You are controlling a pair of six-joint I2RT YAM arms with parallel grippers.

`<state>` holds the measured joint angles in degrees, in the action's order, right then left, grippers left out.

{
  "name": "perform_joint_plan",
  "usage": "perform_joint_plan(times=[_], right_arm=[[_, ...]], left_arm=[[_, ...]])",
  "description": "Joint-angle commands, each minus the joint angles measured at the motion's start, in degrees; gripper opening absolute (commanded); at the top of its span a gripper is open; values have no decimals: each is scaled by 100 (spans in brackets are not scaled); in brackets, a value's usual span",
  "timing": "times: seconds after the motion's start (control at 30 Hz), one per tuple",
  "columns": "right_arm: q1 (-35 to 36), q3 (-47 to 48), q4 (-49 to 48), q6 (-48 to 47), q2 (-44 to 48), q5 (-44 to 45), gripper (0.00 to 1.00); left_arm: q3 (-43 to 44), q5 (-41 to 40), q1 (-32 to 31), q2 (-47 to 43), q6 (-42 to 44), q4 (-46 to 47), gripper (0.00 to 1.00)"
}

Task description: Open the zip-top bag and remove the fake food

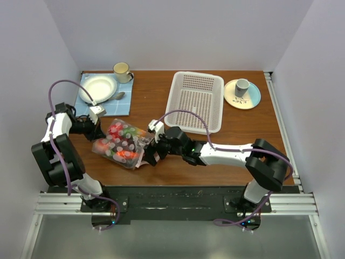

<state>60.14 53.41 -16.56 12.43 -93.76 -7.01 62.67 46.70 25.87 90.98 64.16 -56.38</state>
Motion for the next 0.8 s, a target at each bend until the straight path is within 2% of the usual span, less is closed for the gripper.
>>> perform_joint_plan(times=[0.0,0.23,0.37,0.5,0.53,0.57,0.6,0.7,0.73,0.77], right_arm=[[59,170,-804,-65,-247,261,99],[165,294,-849,-161,-943,-266,97],[217,-127,-806,-179,-855,-48,77],[209,-690,-945,-170,-373,295,68],[200,-770,-955,-170,-302,375,63],[209,-857,-981,-179,-232,428,47],[209,-850,-964,-170,-231,559,42],[200,-657,-937,-179,-467,665,37],[209,-604,-963,-153,-538,691,27],[209,-490,-1007,-127,-678,692,24]], left_arm=[[-106,67,50,-1,88,-48,0],[-54,15,59,25,79,-84,0],[-27,-55,59,51,88,-92,0],[-27,-47,50,139,88,-75,0],[-19,-29,59,157,53,-75,0],[-1,-20,59,174,44,-57,0],[8,14,50,209,35,-83,0],[78,33,59,210,35,-180,0],[96,24,59,201,35,-198,0],[105,6,50,183,52,-224,0]])
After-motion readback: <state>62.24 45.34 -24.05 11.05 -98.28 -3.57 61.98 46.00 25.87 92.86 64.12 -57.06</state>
